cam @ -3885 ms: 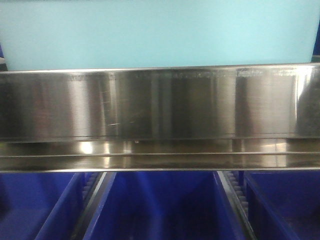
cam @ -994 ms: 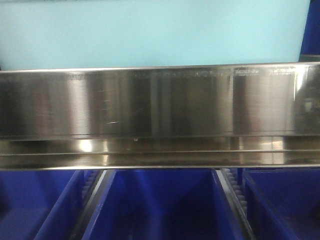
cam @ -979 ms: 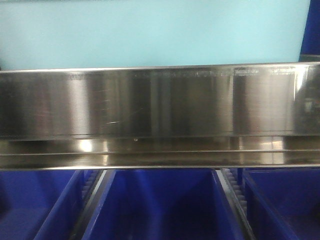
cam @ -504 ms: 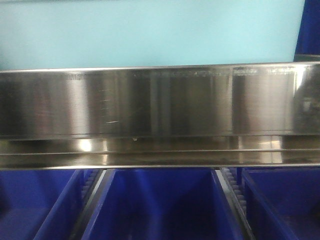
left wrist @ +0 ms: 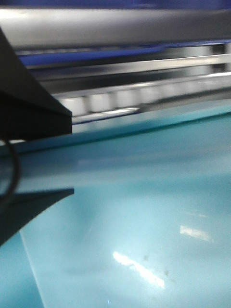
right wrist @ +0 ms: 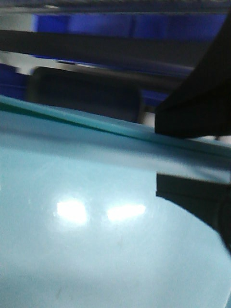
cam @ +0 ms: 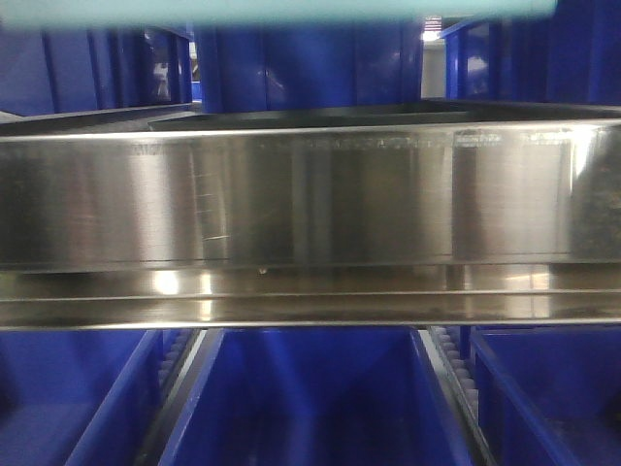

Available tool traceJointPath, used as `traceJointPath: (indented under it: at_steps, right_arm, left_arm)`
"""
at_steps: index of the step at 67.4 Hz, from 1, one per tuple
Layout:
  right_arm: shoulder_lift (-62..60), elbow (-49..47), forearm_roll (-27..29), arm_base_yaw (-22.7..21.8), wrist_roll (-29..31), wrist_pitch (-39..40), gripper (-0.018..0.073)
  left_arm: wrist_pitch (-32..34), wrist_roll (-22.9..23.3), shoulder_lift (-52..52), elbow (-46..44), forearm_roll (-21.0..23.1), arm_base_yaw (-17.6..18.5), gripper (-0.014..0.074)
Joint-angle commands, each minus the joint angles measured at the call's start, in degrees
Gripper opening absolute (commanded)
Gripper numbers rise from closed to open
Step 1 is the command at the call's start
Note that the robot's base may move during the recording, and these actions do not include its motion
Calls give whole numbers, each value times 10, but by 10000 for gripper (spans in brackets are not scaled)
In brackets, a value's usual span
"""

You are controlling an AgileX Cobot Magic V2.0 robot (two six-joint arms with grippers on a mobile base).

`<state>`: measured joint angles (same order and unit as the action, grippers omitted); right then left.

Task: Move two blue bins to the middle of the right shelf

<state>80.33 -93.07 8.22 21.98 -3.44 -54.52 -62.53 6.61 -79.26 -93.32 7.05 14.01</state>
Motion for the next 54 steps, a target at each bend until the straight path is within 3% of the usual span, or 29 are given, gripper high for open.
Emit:
traceJointPath:
  at_steps: [1, 10, 54]
  right_arm:
    - [-13, -43, 0, -2, 14, 22, -154]
    - [-14, -70, 0, -2, 14, 22, -154]
    - [-15, -69, 0, -2, 14, 18, -154]
  left_arm:
    - [45, -11, 21, -45, 19, 0, -111]
    - [46, -11, 21, -79, 20, 0, -111]
    - [14, -11, 20, -79, 18, 0, -111]
